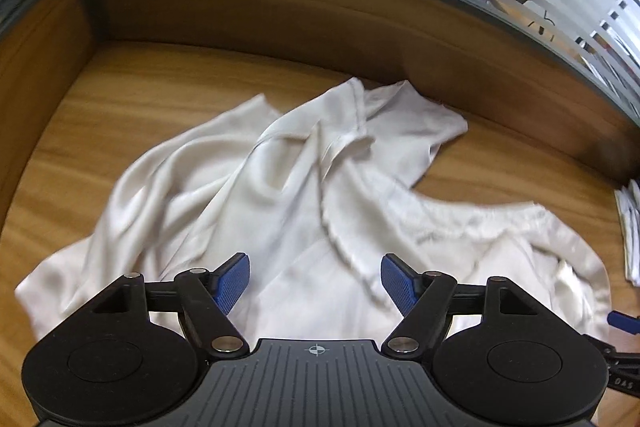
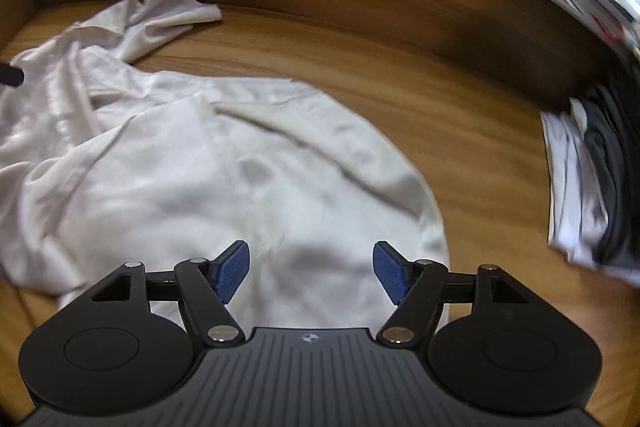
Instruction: Fold clothes
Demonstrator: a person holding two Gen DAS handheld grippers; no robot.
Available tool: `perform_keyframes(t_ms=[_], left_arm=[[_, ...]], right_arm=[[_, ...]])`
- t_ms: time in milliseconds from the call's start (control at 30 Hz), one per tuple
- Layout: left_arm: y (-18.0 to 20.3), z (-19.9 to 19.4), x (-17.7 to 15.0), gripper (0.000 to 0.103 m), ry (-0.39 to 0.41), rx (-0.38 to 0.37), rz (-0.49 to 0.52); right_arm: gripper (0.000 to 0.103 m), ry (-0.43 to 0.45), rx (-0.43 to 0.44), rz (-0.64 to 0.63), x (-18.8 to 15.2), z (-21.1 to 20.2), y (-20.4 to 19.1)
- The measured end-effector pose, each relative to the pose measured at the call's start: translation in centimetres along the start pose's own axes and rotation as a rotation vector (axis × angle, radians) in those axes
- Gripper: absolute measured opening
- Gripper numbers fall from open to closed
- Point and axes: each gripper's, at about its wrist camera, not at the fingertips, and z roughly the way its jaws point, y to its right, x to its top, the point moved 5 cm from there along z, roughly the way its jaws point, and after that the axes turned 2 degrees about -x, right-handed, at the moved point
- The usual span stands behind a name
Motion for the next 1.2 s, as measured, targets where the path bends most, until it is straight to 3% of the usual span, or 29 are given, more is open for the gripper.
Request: perform_keyframes(t_ms=[267, 367, 533, 567, 633, 667, 700, 733, 767, 800, 833, 1000, 1200], left_arm=[[1.2, 4.3, 3.2, 0.075, -0.026, 0.047, 0.037], [1.2, 5.3, 3.5, 0.075, -0.029, 0.082, 0.046], [1.2, 6.2, 3.4, 0.076, -0.042, 0.1, 0.054], [1.2, 6.3, 3.4, 0.076, -0.043, 0.099, 0.053], [1.2, 6.5, 3.3, 0.072, -0.044, 0.097, 0.052], [1.2, 6.5, 3.3, 0.067, -0.045, 0.095, 0.052], [1.2, 6.5, 3.3, 0.049, -0.045, 0.093, 0.058], [1.3, 6.5, 3.3, 0.03, -0.045, 0.091, 0.066], [1.4, 6.4, 3.3, 0.022, -0.046, 0.082, 0.071], [1.5, 6.3, 3.3, 0.009, -0.047, 0.07, 0.076], [1.5, 5.9, 3.3, 0.006, -0.044, 0.053, 0.078], [2.1, 3.4, 3.2, 0.005, -0.029, -0.015, 0.107], [2.4, -0.3, 1.5, 0.005, -0.034, -0.092, 0.104]], right_arm=[[0.076, -0.03, -0.001, 0.032, 5.0, 5.1, 3.6], [0.081, -0.034, 0.061, -0.037, 7.1, 6.6, 3.0], [0.082, -0.032, 0.076, -0.149, 9.4, 8.3, 1.6], [0.077, -0.029, 0.069, -0.145, 9.6, 8.4, 1.8], [0.056, -0.024, 0.053, -0.137, 9.9, 8.5, 2.4], [0.04, -0.022, 0.046, -0.133, 10.0, 8.6, 2.6], [0.02, -0.02, 0.038, -0.129, 10.2, 8.6, 2.9], [0.01, -0.017, 0.03, -0.125, 10.3, 8.7, 3.1], [0.005, -0.015, 0.022, -0.121, 10.5, 8.8, 3.4], [0.005, -0.013, 0.015, -0.117, 10.6, 8.9, 3.6], [0.005, -0.01, 0.007, -0.113, 10.7, 8.9, 3.9], [0.005, 0.001, -0.032, -0.093, 11.5, 9.3, 5.1], [0.007, 0.003, -0.227, -0.049, 12.1, 8.9, 9.6]])
